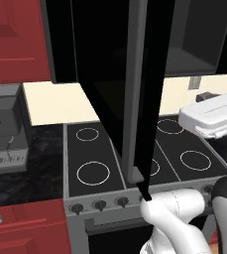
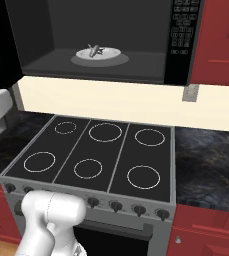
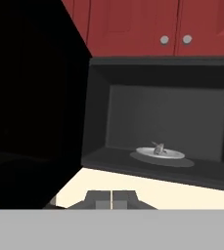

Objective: Transport the fish from the fridge to the microwave and turn on the microwave.

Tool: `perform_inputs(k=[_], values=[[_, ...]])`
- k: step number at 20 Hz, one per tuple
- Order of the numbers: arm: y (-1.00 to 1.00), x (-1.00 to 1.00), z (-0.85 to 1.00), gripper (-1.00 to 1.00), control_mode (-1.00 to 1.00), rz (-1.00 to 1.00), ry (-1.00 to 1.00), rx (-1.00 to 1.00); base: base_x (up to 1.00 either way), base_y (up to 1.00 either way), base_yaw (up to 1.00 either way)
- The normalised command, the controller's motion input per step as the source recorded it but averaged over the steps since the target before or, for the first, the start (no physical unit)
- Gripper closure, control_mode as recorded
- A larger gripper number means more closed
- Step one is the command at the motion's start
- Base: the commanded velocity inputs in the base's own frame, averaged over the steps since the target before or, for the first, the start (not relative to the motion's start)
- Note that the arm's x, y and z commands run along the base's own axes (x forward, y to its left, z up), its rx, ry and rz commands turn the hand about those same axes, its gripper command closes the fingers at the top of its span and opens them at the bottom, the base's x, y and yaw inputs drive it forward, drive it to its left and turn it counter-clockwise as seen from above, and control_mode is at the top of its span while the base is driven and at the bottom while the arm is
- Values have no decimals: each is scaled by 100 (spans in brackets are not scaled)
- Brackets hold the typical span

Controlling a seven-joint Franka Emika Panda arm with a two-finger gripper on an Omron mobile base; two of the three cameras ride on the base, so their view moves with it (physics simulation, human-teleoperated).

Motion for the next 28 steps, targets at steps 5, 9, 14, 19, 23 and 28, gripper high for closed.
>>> perform_inputs(k=[5,9,14,19,23,28], values=[[31,-36,2,100,-100,6,0,0,0,0,0],[24,-33,6,100,-100,5,0,0,0,0,0],[17,-38,8,100,-100,4,0,0,0,0,0],[22,-28,2,100,-100,3,0,0,0,0,0],[33,-17,0,100,-100,0,-2,-1,0,0,0],[32,-12,0,100,-100,0,-2,0,0,0,0]])
